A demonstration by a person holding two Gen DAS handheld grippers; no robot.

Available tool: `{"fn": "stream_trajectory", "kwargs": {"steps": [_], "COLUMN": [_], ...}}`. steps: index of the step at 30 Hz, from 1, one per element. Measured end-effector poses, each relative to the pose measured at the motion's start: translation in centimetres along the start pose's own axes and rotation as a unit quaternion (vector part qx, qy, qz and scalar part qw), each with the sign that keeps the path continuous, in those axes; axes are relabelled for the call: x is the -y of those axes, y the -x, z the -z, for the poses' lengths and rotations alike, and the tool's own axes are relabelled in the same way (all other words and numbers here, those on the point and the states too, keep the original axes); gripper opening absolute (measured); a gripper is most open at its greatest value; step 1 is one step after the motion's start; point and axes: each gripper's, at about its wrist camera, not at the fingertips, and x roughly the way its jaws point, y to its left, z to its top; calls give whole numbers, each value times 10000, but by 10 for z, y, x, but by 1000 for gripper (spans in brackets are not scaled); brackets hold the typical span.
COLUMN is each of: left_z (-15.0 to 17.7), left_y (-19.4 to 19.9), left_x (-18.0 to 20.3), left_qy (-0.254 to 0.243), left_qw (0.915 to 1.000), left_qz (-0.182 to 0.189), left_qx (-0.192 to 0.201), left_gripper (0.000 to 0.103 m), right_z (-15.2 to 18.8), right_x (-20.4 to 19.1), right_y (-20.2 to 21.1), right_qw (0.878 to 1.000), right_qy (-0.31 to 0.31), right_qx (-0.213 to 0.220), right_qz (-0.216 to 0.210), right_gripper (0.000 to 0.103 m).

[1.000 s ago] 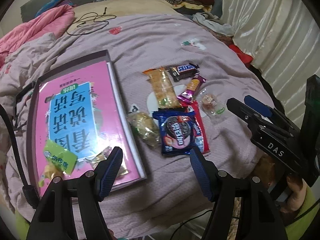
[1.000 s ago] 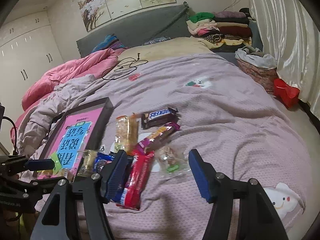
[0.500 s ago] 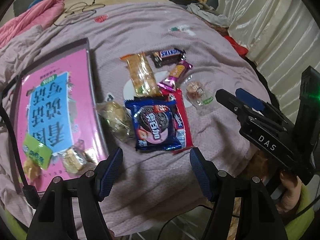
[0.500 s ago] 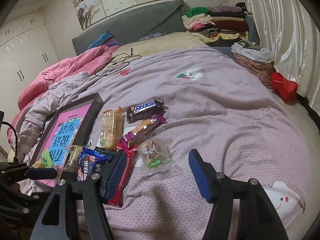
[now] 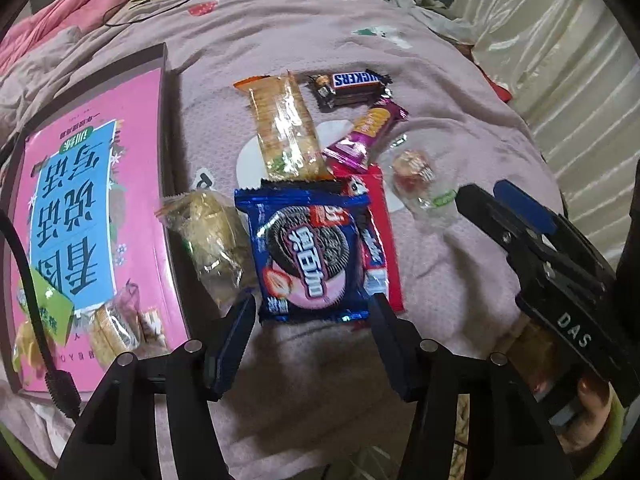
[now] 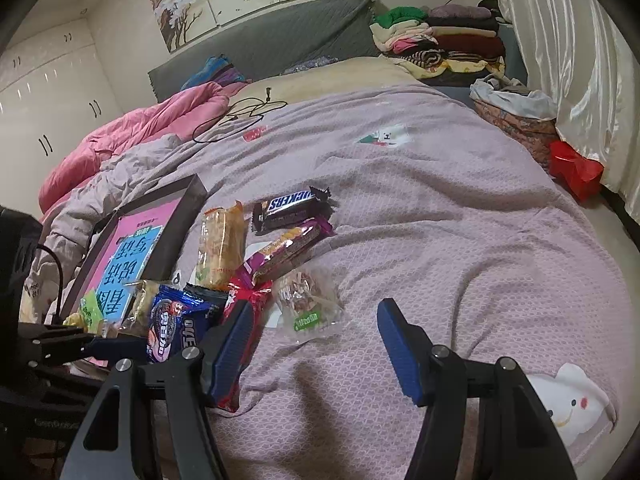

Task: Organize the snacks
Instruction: 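Move both open tools back over the remaining snack pile, then grasp the blue biscuit pack with the left tool while the right grasps a bread-roll bag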

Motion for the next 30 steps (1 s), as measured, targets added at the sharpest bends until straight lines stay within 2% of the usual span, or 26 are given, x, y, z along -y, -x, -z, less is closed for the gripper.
{"fn": "stream_trajectory", "kwargs": {"steps": [8,16,23,26,27,30], "left_z": [-11,-22,-24,-24,-24,-25], "left_y": [-10,-16,-20,-23,-25,-29], "left_x": [-1,4,6,7,7,8], "left_qy": [7,2,-35,-31,-23,-27], "left_qw": [10000,10000,10000,10000,10000,10000], "left_qz": [71,27,-14,-28,-37,-64], "left_qx": [6,48,59,51,46,42], "left_gripper": [58,56,55,55,54,54], "right_z": [-1,-4,-9,-10,-9,-7], "right_x": [-1,-3,-10,-14,-16,-19], "right_y": [-14,-44,-60,-65,-66,-66], "right_qw": [9998,9979,9962,9950,9948,9939], "right_qy": [126,428,709,861,885,989], "right_qx": [-152,-488,-484,-489,-501,-488], "right_qz": [24,67,133,136,110,86], "right_gripper": [64,64,64,56,49,46]}}
